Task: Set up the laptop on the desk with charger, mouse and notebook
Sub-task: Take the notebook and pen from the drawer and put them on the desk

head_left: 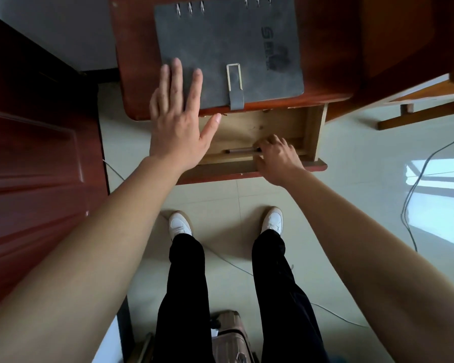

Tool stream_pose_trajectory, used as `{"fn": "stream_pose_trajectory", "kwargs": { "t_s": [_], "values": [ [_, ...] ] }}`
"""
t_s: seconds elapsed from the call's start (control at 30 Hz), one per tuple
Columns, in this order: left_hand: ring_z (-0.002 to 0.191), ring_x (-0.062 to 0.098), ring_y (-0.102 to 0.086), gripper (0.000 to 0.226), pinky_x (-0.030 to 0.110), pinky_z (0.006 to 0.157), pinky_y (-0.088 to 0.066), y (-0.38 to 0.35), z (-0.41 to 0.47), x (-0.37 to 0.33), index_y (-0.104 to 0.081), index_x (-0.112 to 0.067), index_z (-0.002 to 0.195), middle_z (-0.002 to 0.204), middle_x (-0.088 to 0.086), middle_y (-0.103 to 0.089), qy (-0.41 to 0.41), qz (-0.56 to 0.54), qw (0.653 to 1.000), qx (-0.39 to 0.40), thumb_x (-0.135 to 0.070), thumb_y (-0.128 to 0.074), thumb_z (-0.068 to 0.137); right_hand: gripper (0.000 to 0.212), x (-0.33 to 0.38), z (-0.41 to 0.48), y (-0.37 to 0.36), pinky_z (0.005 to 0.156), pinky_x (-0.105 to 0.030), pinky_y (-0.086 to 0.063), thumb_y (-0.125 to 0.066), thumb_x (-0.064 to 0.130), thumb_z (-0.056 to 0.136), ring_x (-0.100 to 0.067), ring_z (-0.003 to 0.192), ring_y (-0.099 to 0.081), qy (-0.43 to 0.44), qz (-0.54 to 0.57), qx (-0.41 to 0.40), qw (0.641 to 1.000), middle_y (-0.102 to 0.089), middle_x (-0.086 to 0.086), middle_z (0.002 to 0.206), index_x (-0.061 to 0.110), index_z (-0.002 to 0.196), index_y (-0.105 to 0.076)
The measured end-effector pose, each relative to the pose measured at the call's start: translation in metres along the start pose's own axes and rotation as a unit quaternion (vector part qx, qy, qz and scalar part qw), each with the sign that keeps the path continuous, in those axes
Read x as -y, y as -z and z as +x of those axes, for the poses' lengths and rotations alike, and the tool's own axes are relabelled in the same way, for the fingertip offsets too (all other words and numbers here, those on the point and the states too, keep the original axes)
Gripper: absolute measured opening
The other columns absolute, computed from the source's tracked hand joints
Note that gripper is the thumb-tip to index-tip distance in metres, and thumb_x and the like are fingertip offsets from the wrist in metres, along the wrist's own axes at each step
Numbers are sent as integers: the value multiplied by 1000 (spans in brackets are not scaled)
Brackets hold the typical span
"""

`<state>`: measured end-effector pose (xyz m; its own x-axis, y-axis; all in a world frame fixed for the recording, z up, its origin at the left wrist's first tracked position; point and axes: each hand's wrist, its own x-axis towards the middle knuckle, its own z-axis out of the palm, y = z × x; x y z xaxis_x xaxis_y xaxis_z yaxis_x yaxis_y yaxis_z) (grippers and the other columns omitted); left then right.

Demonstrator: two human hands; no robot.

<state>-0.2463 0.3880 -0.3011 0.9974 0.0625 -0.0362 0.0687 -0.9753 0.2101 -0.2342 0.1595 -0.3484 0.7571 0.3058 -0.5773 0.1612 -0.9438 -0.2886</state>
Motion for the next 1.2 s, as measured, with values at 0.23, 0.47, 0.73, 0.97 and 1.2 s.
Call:
{"fn": "stream_pose_trajectory", "kwargs": {
  "t_s": [0.23, 0.47, 0.73, 0.97, 1.2],
  "values": [
    [151, 39, -8, 100, 54, 113, -25, -7, 1, 3, -9, -18, 157, 164, 20, -8, -8, 60, 998, -7, -55, -61, 81, 48, -6, 33, -14, 113, -53, -32, -47, 45, 99, -37, 135, -42, -32, -67, 68, 995, -43, -12, 148, 23, 142, -52],
    [150, 40, -9, 107, 52, 111, -28, -9, 4, 3, -10, -19, 157, 164, 20, -9, -8, 74, 997, -17, -49, -68, 72, 33, -10, 29, -10, 109, -52, -37, -51, 33, 103, -39, 129, -47, 4, -20, 47, 999, -46, -17, 141, 21, 133, -61],
    [150, 41, -9, 98, 51, 115, -23, -6, 0, -2, -14, -17, 157, 163, 23, -11, 7, 37, 999, -22, -43, -62, 77, 22, 5, -37, -42, 60, -32, -36, -43, 33, 107, -17, 63, -40, -59, 211, -224, 949, -42, -4, 99, 12, 105, -50],
    [150, 40, -11, 100, 52, 118, -18, -28, -58, -20, -14, -8, 156, 161, 29, -9, 200, -105, 970, -94, -55, -64, 84, 61, -11, -68, -71, 86, -37, -42, -36, 71, 95, -30, 103, -63, -354, 420, -180, 816, -65, -8, 108, 20, 127, -47],
    [144, 31, -28, 123, 49, 117, -28, -64, -94, -34, 1, -22, 157, 163, 13, -11, 644, -382, 662, 21, -53, -82, 71, 74, -17, -44, -54, 106, -50, -51, -43, 52, 105, -23, 126, -59, -373, 707, -113, 590, -31, -3, 162, 24, 164, -8]
  ]
}}
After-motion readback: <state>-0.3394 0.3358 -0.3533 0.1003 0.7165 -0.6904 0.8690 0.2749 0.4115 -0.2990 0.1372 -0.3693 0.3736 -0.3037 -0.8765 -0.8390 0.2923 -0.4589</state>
